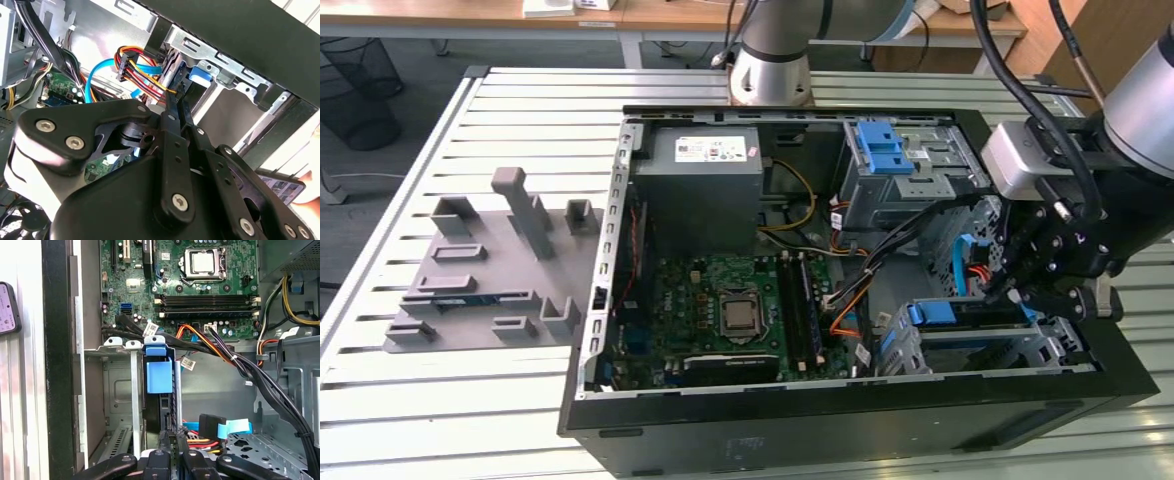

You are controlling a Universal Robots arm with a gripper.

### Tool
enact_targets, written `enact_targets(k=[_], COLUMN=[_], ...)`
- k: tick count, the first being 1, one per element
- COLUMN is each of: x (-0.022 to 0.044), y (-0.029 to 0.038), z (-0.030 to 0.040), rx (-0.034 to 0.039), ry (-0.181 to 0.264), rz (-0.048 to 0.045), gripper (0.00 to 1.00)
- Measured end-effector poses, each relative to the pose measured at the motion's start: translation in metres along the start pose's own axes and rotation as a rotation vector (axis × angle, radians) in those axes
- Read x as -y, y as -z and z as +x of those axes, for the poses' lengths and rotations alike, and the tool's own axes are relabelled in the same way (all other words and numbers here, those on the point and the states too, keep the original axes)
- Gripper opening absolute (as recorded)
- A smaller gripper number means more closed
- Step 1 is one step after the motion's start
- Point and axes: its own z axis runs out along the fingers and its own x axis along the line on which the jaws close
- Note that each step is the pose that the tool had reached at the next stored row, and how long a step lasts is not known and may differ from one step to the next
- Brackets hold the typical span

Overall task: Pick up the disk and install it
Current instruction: 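Insert the first disk wire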

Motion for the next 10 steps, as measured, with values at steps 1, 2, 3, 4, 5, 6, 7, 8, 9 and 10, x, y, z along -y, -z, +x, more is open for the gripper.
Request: enact_targets(k=[1, 2, 3, 4, 5, 6, 7, 8, 9, 10], x=[0.0001, 0.0002, 0.0003, 0.0003, 0.0005, 0.0006, 0.0006, 0.0008, 0.0009, 0.0009], y=[-0.0001, -0.0002, -0.0002, -0.0002, -0.0003, -0.0003, -0.0003, -0.0003, -0.0002, -0.0002], z=[0.0, 0.0, 0.0, 0.0, 0.0, 0.0, 0.0, -0.0001, -0.0001, -0.0001], rx=[0.0005, 0.0006, 0.0007, 0.0006, 0.0006, 0.0007, 0.0007, 0.0007, 0.0008, 0.0008], ry=[0.0, 0.0, 0.0, -0.001, -0.001, -0.001, -0.001, -0.001, -0.001, -0.002], rz=[0.0, -0.0001, -0.0001, -0.0001, -0.0001, 0.0, 0.0, 0.0, 0.0, 0.0], gripper=[0.16, 0.16, 0.16, 0.16, 0.16, 0.16, 0.16, 0.16, 0.16, 0.16])
